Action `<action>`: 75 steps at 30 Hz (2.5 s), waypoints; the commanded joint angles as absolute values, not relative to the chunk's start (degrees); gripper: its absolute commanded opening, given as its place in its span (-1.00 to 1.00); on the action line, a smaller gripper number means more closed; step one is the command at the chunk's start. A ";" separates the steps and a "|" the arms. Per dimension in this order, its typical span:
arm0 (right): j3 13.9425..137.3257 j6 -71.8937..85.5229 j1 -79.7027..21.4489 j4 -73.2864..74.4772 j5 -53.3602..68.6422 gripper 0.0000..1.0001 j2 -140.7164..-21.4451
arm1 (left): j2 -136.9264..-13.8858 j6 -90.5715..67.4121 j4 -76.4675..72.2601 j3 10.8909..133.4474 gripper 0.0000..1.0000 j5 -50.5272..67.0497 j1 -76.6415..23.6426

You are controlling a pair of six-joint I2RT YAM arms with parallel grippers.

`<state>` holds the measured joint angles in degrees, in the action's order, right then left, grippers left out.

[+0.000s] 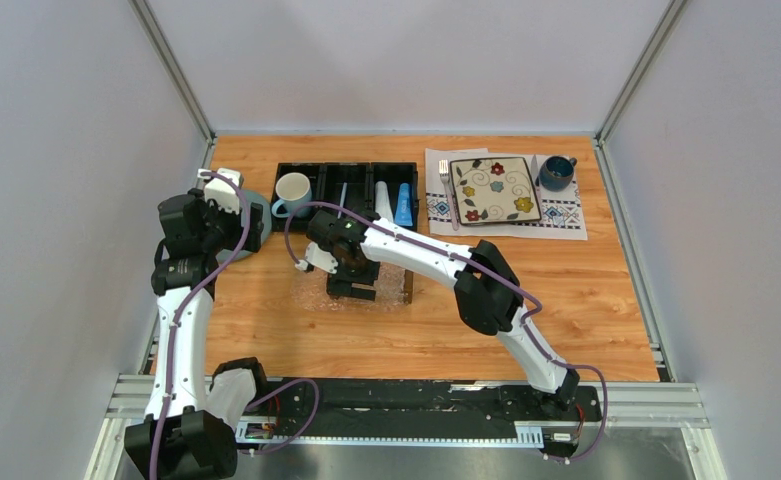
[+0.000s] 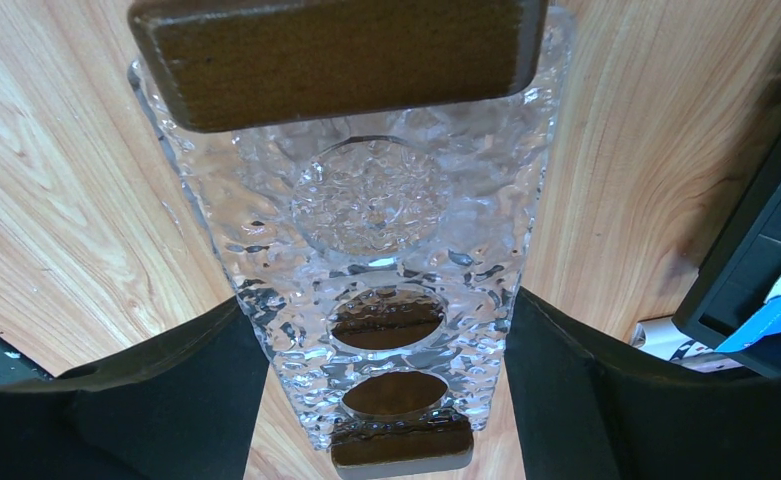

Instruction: Prepare toiletry sets of a toothbrush and toothpaste on the tray

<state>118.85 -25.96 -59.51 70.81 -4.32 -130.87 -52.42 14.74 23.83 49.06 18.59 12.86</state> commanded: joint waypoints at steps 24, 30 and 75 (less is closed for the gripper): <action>122.69 -24.17 -59.94 72.77 -5.71 1.00 -124.72 | -52.73 16.52 23.64 50.36 0.96 21.79 13.27; 122.52 -23.03 -59.85 72.16 -3.52 1.00 -120.07 | -55.37 14.24 23.64 51.68 0.96 24.08 13.18; 101.87 -20.83 -43.95 67.32 0.95 0.89 -98.18 | -112.75 23.37 42.01 102.82 0.19 15.03 1.76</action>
